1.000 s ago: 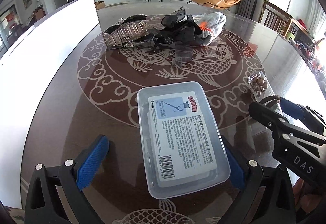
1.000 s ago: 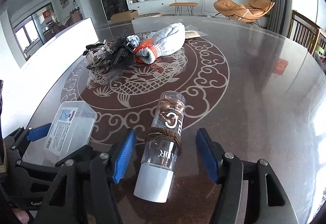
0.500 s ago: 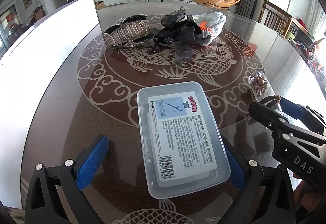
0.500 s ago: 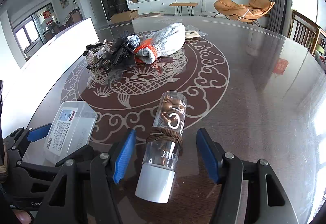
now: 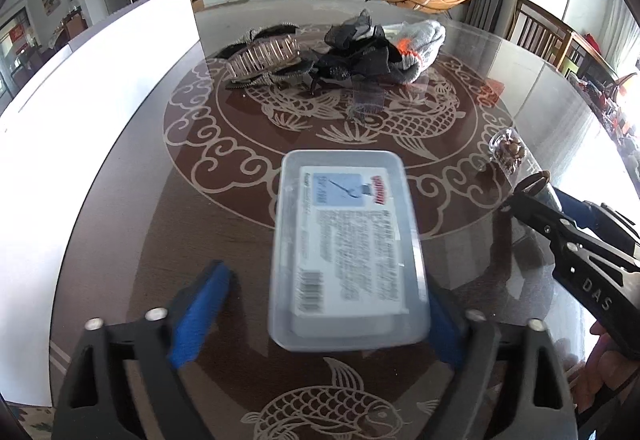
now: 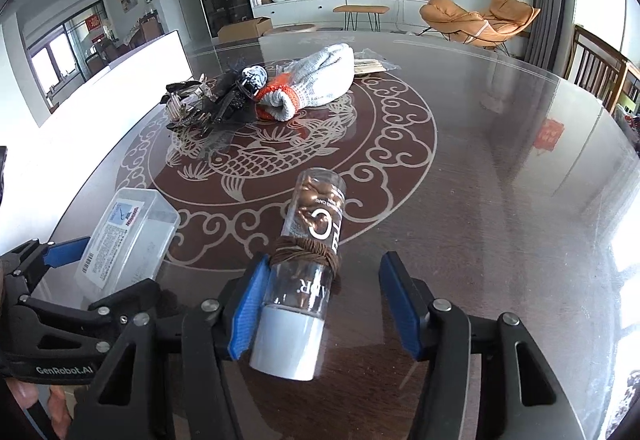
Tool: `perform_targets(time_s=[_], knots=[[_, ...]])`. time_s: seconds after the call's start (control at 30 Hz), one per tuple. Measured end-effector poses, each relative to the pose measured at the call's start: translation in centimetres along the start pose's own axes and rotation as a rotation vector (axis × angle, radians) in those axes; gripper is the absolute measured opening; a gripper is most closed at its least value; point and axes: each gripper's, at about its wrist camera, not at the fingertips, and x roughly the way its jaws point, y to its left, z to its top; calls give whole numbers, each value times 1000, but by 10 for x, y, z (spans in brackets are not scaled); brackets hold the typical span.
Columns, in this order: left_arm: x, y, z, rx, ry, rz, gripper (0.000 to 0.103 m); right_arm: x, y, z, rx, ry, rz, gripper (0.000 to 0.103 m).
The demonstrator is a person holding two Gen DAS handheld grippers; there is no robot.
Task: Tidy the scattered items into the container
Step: 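Hold the plastic box in the left gripper and jar in the right gripper above the table, then carry the box and jar over the white container and open both grippers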
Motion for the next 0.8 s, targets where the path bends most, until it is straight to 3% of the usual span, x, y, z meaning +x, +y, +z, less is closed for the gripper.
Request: perform_targets(time_s=[0.2, 0.47, 0.6, 0.7, 0.8], knots=[[-16, 5, -5, -16, -17, -56, 60, -8, -10, -9, 32, -7, 56, 32], [-37, -2, -10, 3, -50, -56, 60, -30, -19, -30, 98, -16, 124, 32], [-39, 11, -13, -46, -44, -77, 60, -36, -16, -34, 99, -9, 132, 32], [-55, 25, -9, -76, -62, -93, 60, -42, -4, -28, 73, -15, 151, 32], [-88, 56, 7, -112, -133, -86, 60, -51, 21, -3, 27, -40, 184, 32]])
